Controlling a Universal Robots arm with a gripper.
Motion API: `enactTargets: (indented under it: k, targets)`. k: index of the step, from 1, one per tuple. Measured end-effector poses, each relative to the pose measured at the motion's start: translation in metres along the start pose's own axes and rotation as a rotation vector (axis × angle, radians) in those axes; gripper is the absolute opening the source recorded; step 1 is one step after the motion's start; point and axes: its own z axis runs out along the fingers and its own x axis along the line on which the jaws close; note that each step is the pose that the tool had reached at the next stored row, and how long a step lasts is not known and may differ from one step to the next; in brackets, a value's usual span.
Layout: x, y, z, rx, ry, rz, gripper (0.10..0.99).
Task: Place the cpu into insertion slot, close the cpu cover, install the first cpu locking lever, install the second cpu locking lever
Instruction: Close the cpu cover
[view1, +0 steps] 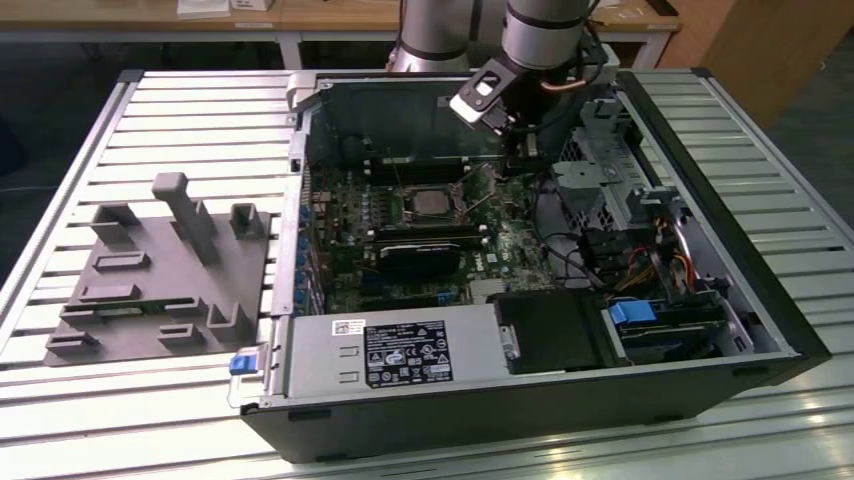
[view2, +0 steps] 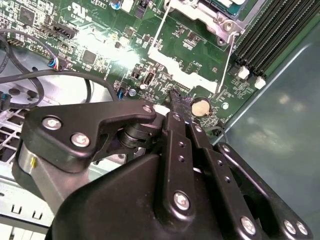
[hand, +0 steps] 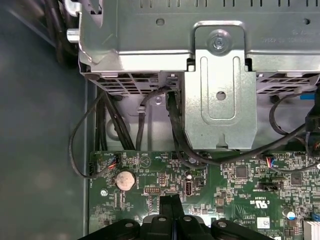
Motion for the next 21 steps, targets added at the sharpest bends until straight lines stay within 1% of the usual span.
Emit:
enactTargets:
  k: [5, 6, 7, 8, 12, 13, 14, 15, 21]
  targets:
    - [0.0000, 0.0001, 0.0000, 0.000, -0.0003, 0.000, 0.102]
    - [0.0000, 0.0002, 0.0002, 0.008, -0.0002, 0.000, 0.102]
    - [0.0000, 0.0003, 0.0004, 0.022, -0.0005, 0.000, 0.102]
    - [0.0000, 0.0006, 0.0005, 0.039, -0.0011, 0.001, 0.102]
    - [0.0000, 0.0017, 0.0012, 0.112, -0.0031, 0.003, 0.102]
    - [0.0000, 0.0020, 0.0014, 0.128, -0.0035, 0.004, 0.102]
    - [0.0000, 0.0021, 0.0015, 0.142, -0.0039, 0.004, 0.102]
    - [0.0000, 0.0022, 0.0015, 0.150, -0.0041, 0.004, 0.102]
    - [0.0000, 0.0018, 0.0015, 0.150, -0.0040, 0.004, 0.102]
